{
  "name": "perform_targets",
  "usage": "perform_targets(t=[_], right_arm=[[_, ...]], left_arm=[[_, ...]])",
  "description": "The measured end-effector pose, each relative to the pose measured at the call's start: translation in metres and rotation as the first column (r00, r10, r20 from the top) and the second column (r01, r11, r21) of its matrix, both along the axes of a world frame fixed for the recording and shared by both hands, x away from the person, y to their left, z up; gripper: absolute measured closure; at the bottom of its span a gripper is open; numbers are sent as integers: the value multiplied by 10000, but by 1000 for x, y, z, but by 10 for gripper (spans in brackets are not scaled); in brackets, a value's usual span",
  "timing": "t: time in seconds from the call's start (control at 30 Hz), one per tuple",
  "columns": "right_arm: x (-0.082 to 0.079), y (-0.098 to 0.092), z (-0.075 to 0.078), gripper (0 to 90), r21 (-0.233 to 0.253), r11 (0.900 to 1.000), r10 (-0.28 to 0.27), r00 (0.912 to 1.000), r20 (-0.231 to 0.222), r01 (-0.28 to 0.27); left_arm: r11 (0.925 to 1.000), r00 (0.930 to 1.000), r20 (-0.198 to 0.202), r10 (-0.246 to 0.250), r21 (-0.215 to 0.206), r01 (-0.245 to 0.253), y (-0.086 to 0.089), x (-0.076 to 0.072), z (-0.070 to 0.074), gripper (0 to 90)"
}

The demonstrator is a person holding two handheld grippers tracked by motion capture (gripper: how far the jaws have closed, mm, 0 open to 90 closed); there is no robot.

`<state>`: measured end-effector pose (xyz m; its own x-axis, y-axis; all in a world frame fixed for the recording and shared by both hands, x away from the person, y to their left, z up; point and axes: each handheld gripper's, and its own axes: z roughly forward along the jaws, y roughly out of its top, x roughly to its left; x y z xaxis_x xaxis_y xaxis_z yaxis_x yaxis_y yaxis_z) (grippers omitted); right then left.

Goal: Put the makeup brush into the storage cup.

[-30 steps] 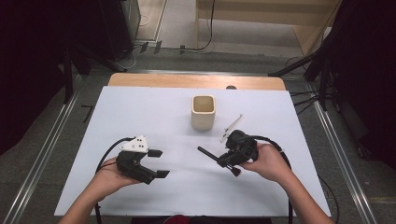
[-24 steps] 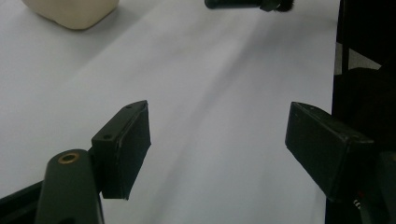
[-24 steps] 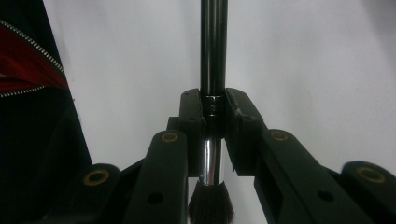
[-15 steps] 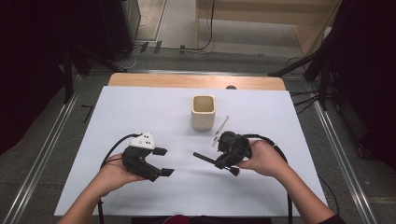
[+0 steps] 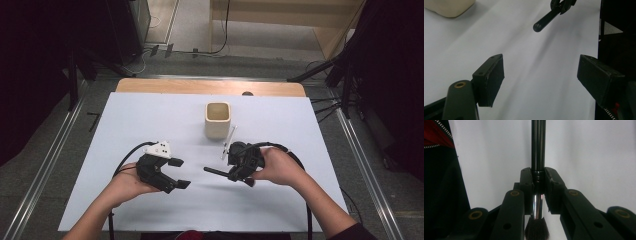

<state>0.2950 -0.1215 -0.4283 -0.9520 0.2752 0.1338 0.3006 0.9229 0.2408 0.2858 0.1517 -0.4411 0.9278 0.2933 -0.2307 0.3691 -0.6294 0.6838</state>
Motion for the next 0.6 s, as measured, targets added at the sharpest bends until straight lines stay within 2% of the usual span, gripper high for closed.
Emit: perform_targets(t=[0.2,0.23,0.3,0.33,0.47,0.57,0.6], right_arm=[[-1,7,1,795,-238,9993,288,9996,39,-287],[-1,9,1,794,-318,9984,477,9987,185,-471],[-2,11,3,794,-399,9981,467,9988,148,-461],[-1,12,3,794,-295,9973,677,9973,270,-669],[0,17,3,794,-415,9950,925,9950,379,-909],[-1,20,3,794,-530,9949,873,9958,294,-856],[-1,22,3,794,-527,9930,1078,9936,346,-1059]], left_arm=[[10000,10000,-49,-69,40,69,-5,1,1,232],[9999,9999,-69,-97,51,98,-7,2,1,232],[9999,9999,-98,-125,82,126,-9,3,1,232],[9999,9998,-161,-113,95,114,-10,3,0,232],[9992,9989,-357,-314,246,322,-18,5,-3,239],[9989,9980,-496,-386,260,399,-21,6,-3,247],[9988,9976,-549,-412,226,425,-23,7,-4,250]])
